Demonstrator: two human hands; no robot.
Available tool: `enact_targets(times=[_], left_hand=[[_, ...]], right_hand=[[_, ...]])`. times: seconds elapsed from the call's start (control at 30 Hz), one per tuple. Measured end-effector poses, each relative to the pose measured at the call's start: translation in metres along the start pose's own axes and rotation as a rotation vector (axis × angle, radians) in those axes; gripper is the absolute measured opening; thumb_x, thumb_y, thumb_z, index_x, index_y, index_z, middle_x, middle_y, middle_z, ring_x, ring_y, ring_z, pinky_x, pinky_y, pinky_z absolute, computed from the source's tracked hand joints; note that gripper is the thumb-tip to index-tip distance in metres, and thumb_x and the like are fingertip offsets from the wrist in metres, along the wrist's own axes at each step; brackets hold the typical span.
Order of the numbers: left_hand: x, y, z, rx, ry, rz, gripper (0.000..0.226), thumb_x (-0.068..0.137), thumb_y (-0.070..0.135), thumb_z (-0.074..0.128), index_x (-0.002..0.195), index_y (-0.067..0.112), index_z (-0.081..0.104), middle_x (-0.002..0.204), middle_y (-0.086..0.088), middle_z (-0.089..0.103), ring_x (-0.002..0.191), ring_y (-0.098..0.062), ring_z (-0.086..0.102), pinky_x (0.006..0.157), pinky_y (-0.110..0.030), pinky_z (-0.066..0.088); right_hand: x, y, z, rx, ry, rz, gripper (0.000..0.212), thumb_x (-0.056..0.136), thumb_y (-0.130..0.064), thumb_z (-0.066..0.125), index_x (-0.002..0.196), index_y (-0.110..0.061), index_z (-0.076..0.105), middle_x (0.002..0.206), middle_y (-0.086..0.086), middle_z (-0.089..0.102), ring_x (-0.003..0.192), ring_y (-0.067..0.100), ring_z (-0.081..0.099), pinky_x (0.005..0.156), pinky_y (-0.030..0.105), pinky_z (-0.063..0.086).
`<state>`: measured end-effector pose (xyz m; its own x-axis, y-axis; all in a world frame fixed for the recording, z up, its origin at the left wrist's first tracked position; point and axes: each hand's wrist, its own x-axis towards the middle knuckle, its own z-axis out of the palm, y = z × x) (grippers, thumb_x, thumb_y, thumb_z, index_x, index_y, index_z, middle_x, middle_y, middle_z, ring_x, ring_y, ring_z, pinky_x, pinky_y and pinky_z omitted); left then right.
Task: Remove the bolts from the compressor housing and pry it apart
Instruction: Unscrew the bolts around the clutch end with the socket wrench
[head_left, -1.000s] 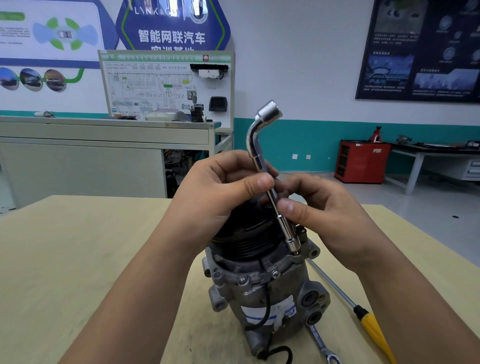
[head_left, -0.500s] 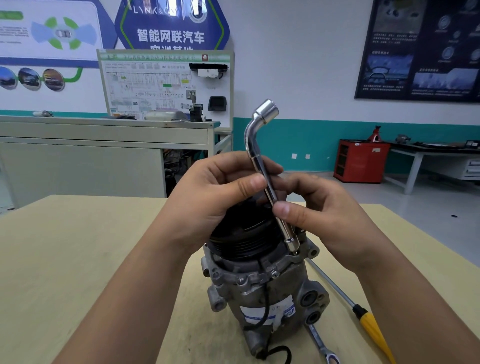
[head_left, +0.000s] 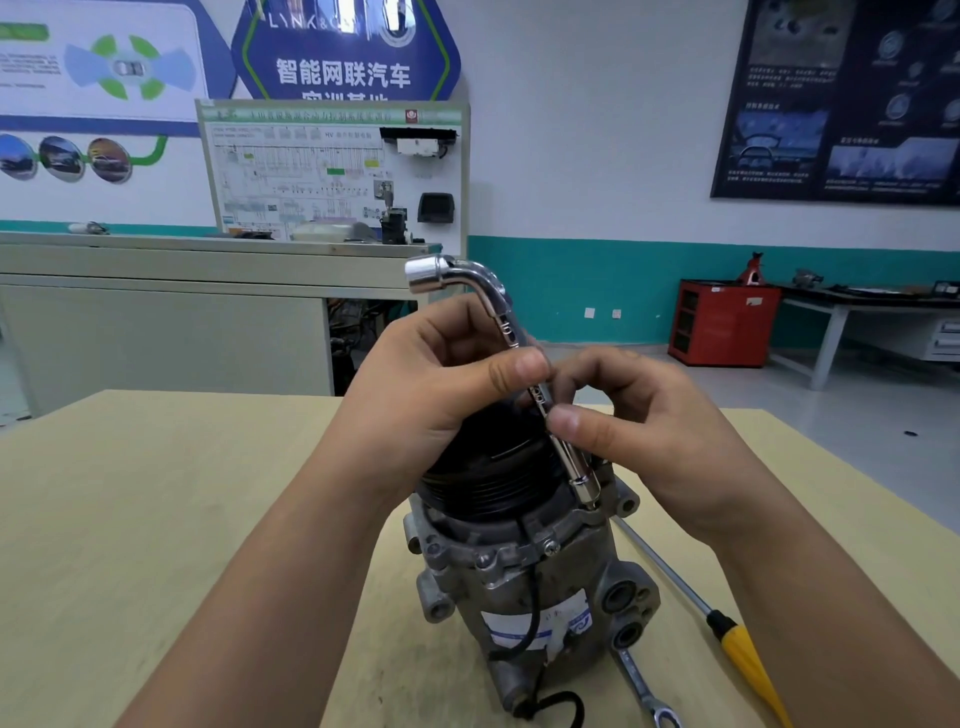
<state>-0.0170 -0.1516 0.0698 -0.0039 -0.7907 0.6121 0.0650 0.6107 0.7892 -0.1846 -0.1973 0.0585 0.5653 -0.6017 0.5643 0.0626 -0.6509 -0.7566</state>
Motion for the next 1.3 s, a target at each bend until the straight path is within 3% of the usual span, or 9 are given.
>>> enact_targets(times=[0.1,0.23,0.37,0.53,0.7,0.8,1.0,1.2,1.3], left_hand=[[-0.0016,0.0012,-0.0013,-0.016,-0.107,0.006,0.014,0.065,0.026,0.071,0.078,0.025,0.077,0.078,-0.002,0.075,0.076,-0.015,0.072,0.07,-0.023,0.055],[-0.0027,0.0027,-0.0028,-0.039,-0.18,-0.029,0.027,0.073,0.029,0.064,0.097,0.026,0.076,0.091,-0.004,0.076,0.085,-0.018,0.072,0.076,-0.024,0.055],[-0.0027,0.0029,-0.0012,-0.044,-0.153,-0.015,0.017,0.069,0.028,0.066,0.082,0.026,0.077,0.08,0.0,0.075,0.078,-0.013,0.072,0.071,-0.02,0.054],[-0.0016,0.0015,-0.001,0.005,-0.081,-0.012,0.015,0.057,0.033,0.074,0.072,0.028,0.075,0.073,0.0,0.074,0.07,-0.012,0.072,0.066,-0.019,0.054],[-0.0006,0.0011,0.0001,0.006,-0.065,0.012,0.016,0.055,0.03,0.077,0.069,0.024,0.072,0.07,-0.001,0.074,0.067,-0.011,0.071,0.063,-0.018,0.053],[-0.0007,0.0008,-0.0002,0.038,-0.055,0.02,0.02,0.056,0.019,0.085,0.069,0.025,0.071,0.072,0.0,0.074,0.069,-0.01,0.072,0.063,-0.017,0.053],[-0.0009,0.0012,-0.0012,0.034,-0.047,-0.01,0.017,0.059,0.031,0.076,0.075,0.022,0.076,0.076,-0.003,0.075,0.074,-0.015,0.073,0.067,-0.021,0.055],[-0.0028,0.0028,-0.002,-0.063,-0.216,-0.025,0.033,0.088,0.008,0.051,0.108,0.023,0.072,0.099,-0.003,0.075,0.093,-0.017,0.071,0.08,-0.021,0.053],[-0.0026,0.0028,-0.0015,-0.066,-0.219,-0.02,0.032,0.087,0.008,0.052,0.105,0.024,0.074,0.096,-0.003,0.075,0.091,-0.016,0.071,0.079,-0.022,0.053]], right_hand=[[-0.0003,0.0014,0.0002,0.034,0.009,0.029,0.018,0.067,-0.028,0.075,0.079,-0.019,0.066,0.09,0.001,0.063,0.081,0.019,0.061,0.075,0.038,0.055],[0.0004,0.0022,-0.0002,0.035,0.008,0.022,0.031,0.069,-0.029,0.076,0.097,-0.017,0.069,0.103,0.012,0.063,0.091,0.024,0.065,0.078,0.034,0.055],[0.0002,0.0021,-0.0002,0.069,-0.003,0.031,0.025,0.065,-0.038,0.07,0.08,-0.018,0.066,0.089,-0.003,0.063,0.077,0.009,0.065,0.065,0.023,0.054],[0.001,0.003,-0.0004,0.047,0.004,0.025,0.027,0.065,-0.041,0.069,0.08,-0.018,0.064,0.099,0.007,0.063,0.081,0.01,0.066,0.071,0.026,0.055],[0.0,0.0025,-0.001,0.03,0.004,0.015,0.033,0.065,-0.039,0.071,0.081,-0.012,0.062,0.086,-0.005,0.063,0.081,0.009,0.062,0.071,0.027,0.052],[-0.0002,0.0014,-0.0002,0.007,0.01,0.02,0.036,0.064,-0.04,0.071,0.084,-0.012,0.062,0.087,-0.001,0.063,0.083,0.013,0.061,0.072,0.033,0.052],[-0.0001,0.0018,0.0009,0.013,0.015,0.032,0.016,0.07,-0.029,0.073,0.08,-0.02,0.065,0.101,0.01,0.06,0.09,0.029,0.063,0.076,0.047,0.054],[-0.0002,0.0004,0.0003,0.072,-0.009,0.011,0.025,0.077,-0.025,0.065,0.101,-0.027,0.069,0.102,0.005,0.066,0.097,0.011,0.065,0.076,0.023,0.054],[-0.0003,0.0015,-0.0006,0.076,-0.005,0.016,0.024,0.078,-0.024,0.064,0.1,-0.019,0.069,0.103,0.009,0.065,0.094,0.013,0.067,0.074,0.021,0.053]])
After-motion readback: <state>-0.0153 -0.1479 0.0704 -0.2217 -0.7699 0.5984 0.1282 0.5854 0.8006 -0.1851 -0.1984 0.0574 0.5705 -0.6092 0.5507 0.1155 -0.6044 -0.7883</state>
